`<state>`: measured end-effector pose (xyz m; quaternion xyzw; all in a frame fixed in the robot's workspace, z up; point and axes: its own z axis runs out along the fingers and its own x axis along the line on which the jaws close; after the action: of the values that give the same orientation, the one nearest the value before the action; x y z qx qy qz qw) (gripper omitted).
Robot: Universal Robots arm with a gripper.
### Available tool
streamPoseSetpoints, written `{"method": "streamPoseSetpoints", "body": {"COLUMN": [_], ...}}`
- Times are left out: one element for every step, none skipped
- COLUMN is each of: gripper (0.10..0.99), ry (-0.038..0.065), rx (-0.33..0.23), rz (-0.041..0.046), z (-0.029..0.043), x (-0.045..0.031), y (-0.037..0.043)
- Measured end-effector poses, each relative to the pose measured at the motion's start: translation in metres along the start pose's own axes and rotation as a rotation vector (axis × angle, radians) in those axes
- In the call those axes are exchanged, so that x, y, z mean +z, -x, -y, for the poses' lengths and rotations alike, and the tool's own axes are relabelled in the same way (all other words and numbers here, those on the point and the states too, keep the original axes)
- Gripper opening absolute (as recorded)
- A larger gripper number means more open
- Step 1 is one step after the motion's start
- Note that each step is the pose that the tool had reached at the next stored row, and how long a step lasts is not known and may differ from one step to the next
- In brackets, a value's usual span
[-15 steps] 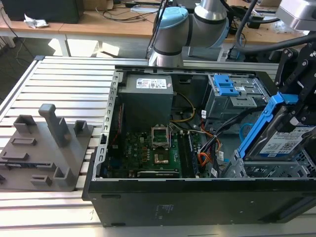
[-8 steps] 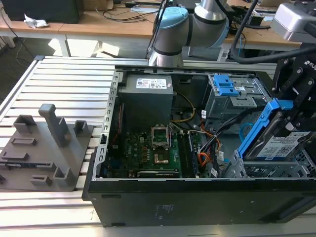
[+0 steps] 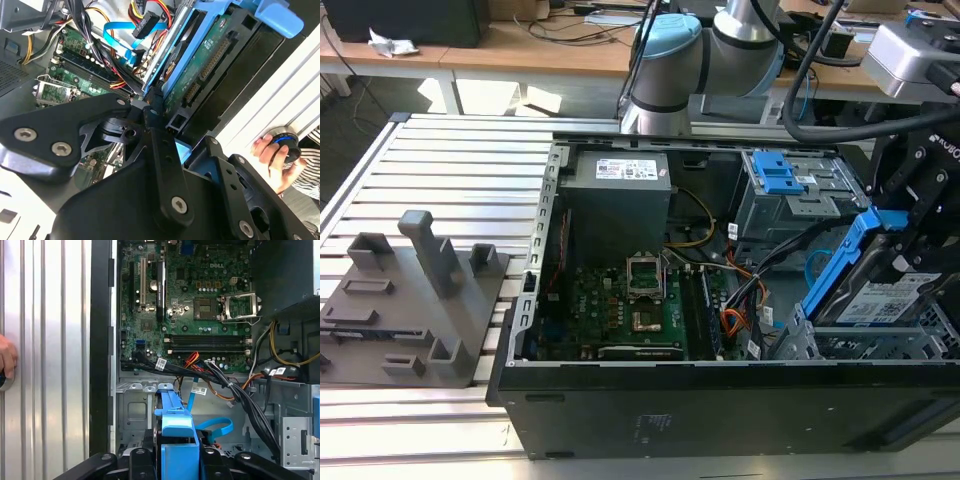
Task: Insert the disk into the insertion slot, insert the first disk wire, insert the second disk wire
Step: 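Insert the disk into the insertion slot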
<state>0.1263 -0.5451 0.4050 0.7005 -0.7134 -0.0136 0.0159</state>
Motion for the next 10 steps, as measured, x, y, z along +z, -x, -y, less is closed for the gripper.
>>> {"method": "streamPoseSetpoints", "body": {"gripper": [0.361, 0.361, 0.361, 0.361, 0.361, 0.373, 0.373, 0.435, 0.435, 0.420], "ry": [0.000, 0.000, 0.000, 0.000, 0.000, 0.000, 0.000, 0.000, 0.000, 0.000], "rx": [0.000, 0.000, 0.000, 0.000, 0.000, 0.000, 0.000, 0.000, 0.000, 0.000], "rz": [0.0001, 0.0002, 0.0001, 0.0002, 0.0002, 0.0004, 0.0003, 0.0004, 0.0002, 0.0001], "z": [0.0000, 0.0000, 0.0000, 0.0000, 0.0000, 0.0001, 0.0001, 0.0000, 0.0001, 0.0000], "x": [0.0001, 0.0002, 0.0002, 0.0003, 0.0004, 0.0004, 0.0004, 0.0006, 0.0006, 0.0006], "y": [0.0000, 0.0000, 0.0000, 0.0000, 0.0000, 0.0001, 0.0000, 0.0001, 0.0000, 0.0000]}}
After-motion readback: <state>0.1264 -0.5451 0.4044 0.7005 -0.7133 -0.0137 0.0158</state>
